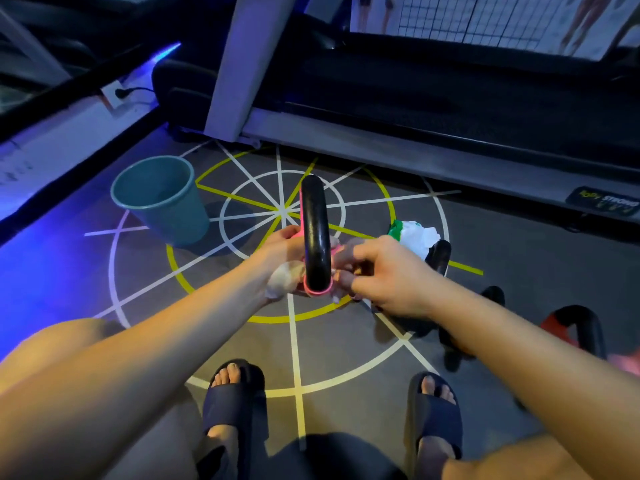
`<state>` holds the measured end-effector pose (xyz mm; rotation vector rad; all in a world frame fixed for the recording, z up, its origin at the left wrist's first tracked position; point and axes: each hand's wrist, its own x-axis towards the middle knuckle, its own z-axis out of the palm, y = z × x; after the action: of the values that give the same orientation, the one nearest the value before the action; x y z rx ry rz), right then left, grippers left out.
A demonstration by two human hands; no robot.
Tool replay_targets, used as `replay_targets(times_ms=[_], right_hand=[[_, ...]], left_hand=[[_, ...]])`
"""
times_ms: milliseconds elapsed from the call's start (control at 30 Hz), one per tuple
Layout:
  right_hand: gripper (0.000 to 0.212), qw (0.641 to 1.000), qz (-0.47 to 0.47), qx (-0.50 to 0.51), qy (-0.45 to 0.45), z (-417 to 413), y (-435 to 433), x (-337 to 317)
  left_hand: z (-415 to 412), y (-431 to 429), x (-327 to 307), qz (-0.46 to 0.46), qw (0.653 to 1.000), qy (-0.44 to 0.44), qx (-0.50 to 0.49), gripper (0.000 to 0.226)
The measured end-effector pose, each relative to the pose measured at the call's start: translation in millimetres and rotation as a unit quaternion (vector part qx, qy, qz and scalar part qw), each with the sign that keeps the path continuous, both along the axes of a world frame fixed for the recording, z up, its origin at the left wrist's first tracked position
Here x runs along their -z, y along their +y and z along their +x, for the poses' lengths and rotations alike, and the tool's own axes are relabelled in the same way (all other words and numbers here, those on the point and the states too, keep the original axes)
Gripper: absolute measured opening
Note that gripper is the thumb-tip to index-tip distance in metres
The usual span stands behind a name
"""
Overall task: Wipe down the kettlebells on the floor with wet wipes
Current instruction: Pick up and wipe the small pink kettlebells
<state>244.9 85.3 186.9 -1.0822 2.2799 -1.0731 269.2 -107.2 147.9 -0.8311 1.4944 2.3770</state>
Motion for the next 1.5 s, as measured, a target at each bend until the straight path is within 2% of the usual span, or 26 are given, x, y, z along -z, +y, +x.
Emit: replay_targets(times_ms=[100, 233, 333, 433, 500, 567, 633, 700, 733, 800, 967, 1000, 1067, 1133, 1167, 1267, 1400, 1467, 1500], right_hand=[[0.029, 0.971, -0.079, 0.023, -0.223, 5, 3, -5], [0.025, 0.909, -0.131, 0.049, -0.392, 5, 7, -7], [0.039, 0.868, -0.162, 0.065, -0.466, 2, 5, -9], [0.055, 0.831, -0.197, 0.092, -0.512, -4, 0, -6], [0.061, 0.819, -0.199, 0.117, -0.526, -10, 0, -2], [0.053, 0.817, -0.185, 0.14, -0.528, -14, -2, 0], [0.037, 0.812, -0.185, 0.159, -0.531, -18, -7, 0], [0.02, 0.807, -0.193, 0.179, -0.529, -20, -10, 1], [0.017, 0.806, -0.199, 0.18, -0.528, -21, -13, 0], [0.018, 0.814, -0.21, 0.157, -0.519, -20, -19, -2], [0.027, 0.845, -0.242, 0.121, -0.461, -17, -26, 1], [0.028, 0.855, -0.237, 0.117, -0.447, -17, -26, 2], [0.026, 0.874, -0.225, 0.107, -0.417, -13, -23, 9], [0.025, 0.89, -0.218, 0.098, -0.388, -11, -19, 15], [0.026, 0.905, -0.207, 0.091, -0.361, -10, -17, 18], [0.03, 0.963, -0.143, 0.064, -0.219, -10, -9, 19], [0.047, 0.99, -0.085, 0.066, -0.086, -5, -3, 17], [0.039, 0.986, -0.097, 0.078, -0.11, 2, -6, 19], [0.034, 0.97, -0.139, 0.094, -0.174, 5, -8, 17]], left_hand=[[6, 2, -3, -0.007, 0.999, 0.035, -0.017, 0.089], [-1, 6, 1, -0.028, 0.997, 0.072, 0.006, 0.103], [-8, 6, 4, -0.059, 0.995, 0.074, -0.005, 0.087], [-13, 7, 4, -0.075, 0.994, 0.079, 0.017, 0.085], [-17, 5, 4, -0.057, 0.996, 0.072, 0.02, 0.062], [-22, 3, 6, -0.111, 0.992, 0.053, 0.016, 0.04], [-24, 4, 10, -0.183, 0.981, 0.064, 0.016, 0.041], [-24, 4, 12, -0.172, 0.983, 0.065, 0.004, 0.037], [-25, 1, 17, -0.159, 0.985, 0.072, 0.003, 0.043], [-26, -3, 23, -0.129, 0.989, 0.073, 0.002, 0.058], [-24, -10, 33, -0.085, 0.994, 0.061, -0.033, 0.033], [-23, -10, 32, -0.081, 0.994, 0.06, -0.031, 0.033], [-21, -11, 29, -0.082, 0.995, 0.057, -0.03, 0.049], [-19, -13, 25, -0.07, 0.995, 0.056, -0.033, 0.047], [-19, -13, 26, -0.069, 0.996, 0.052, -0.035, 0.046], [-17, -11, 23, -0.078, 0.994, 0.069, -0.023, 0.061], [-12, -2, 9, -0.051, 0.997, 0.055, -0.012, 0.078], [-10, -2, 12, -0.062, 0.996, 0.069, -0.006, 0.078], [-10, -2, 14, -0.064, 0.996, 0.069, -0.009, 0.077]])
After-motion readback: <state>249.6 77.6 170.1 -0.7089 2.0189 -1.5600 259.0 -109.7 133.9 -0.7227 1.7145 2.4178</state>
